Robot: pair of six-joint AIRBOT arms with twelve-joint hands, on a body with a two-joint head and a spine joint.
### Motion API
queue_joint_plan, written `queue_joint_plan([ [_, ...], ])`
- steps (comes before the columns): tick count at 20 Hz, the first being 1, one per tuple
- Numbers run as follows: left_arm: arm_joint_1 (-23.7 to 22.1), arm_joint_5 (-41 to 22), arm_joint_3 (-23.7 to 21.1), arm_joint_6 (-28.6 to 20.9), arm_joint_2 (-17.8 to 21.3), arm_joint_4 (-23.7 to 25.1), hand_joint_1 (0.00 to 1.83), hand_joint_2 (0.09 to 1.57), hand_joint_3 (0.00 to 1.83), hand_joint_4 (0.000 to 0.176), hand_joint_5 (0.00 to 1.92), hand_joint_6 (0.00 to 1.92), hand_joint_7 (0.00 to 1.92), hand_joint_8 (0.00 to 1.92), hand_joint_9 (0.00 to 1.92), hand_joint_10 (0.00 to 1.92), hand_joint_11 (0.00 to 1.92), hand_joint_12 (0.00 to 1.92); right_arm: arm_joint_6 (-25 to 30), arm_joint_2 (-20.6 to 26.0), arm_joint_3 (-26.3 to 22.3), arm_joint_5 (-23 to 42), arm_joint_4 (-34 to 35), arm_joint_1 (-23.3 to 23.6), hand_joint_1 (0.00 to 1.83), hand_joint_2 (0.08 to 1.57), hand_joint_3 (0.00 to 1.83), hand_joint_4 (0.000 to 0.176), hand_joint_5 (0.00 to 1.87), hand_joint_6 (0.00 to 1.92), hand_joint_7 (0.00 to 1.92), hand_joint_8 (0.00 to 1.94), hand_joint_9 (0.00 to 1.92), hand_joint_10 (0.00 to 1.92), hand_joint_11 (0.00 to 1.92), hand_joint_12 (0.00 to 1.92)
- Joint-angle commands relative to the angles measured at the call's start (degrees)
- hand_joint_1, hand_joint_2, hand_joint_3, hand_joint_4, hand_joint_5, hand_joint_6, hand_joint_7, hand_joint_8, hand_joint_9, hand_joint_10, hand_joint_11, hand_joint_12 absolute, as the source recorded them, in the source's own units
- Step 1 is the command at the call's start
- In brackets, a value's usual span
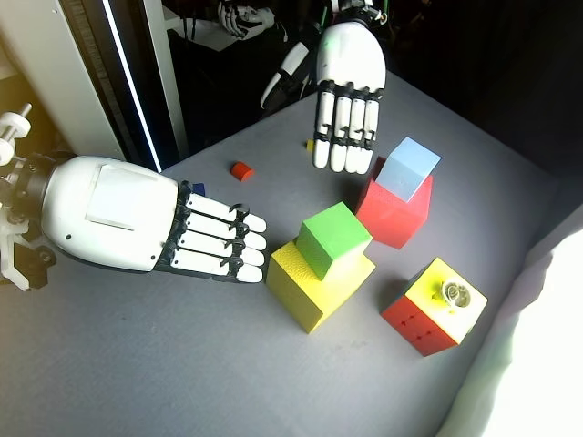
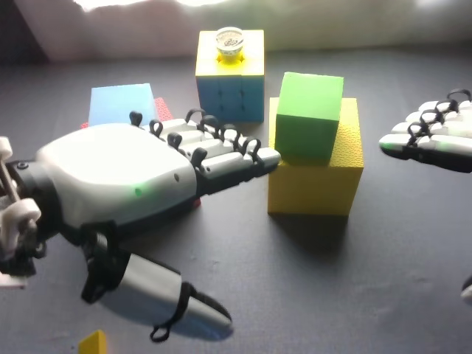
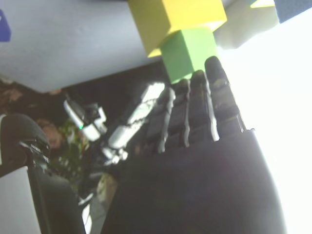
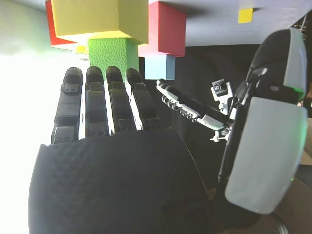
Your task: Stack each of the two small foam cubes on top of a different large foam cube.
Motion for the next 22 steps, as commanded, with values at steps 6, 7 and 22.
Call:
queue_joint_plan([
  [6, 7.8, -19.3, -2.4, -8.9, 4.8, 9.9, 0.48, 0.95, 0.01, 0.0, 0.1, 0.01, 0.19, 0.02, 0.18, 0.03, 0.0, 0.61, 0.2, 0.7, -0.3, 4.6, 1.2, -1.1, 0.53, 0.79, 0.01, 0.0, 0.09, 0.0, 0.11, 0.0, 0.09, 0.0, 0.08, 0.07],
  [7, 9.9, -21.1, -3.2, -9.6, 5.9, 10.7, 0.48, 0.95, 0.0, 0.0, 0.1, 0.01, 0.21, 0.01, 0.2, 0.03, 0.0, 0.63, 0.2, 0.7, -0.3, 4.6, 1.2, -1.3, 0.53, 0.79, 0.01, 0.0, 0.11, 0.01, 0.13, 0.01, 0.11, 0.01, 0.09, 0.09],
  [22, 13.5, -25.0, -4.7, -11.6, 8.7, 14.1, 0.49, 0.95, 0.0, 0.0, 0.12, 0.01, 0.26, 0.01, 0.25, 0.01, 0.0, 0.66, -0.1, 0.7, -0.7, 6.9, 1.2, -3.1, 0.55, 0.84, 0.01, 0.0, 0.08, 0.0, 0.09, 0.0, 0.09, 0.0, 0.0, 0.28],
])
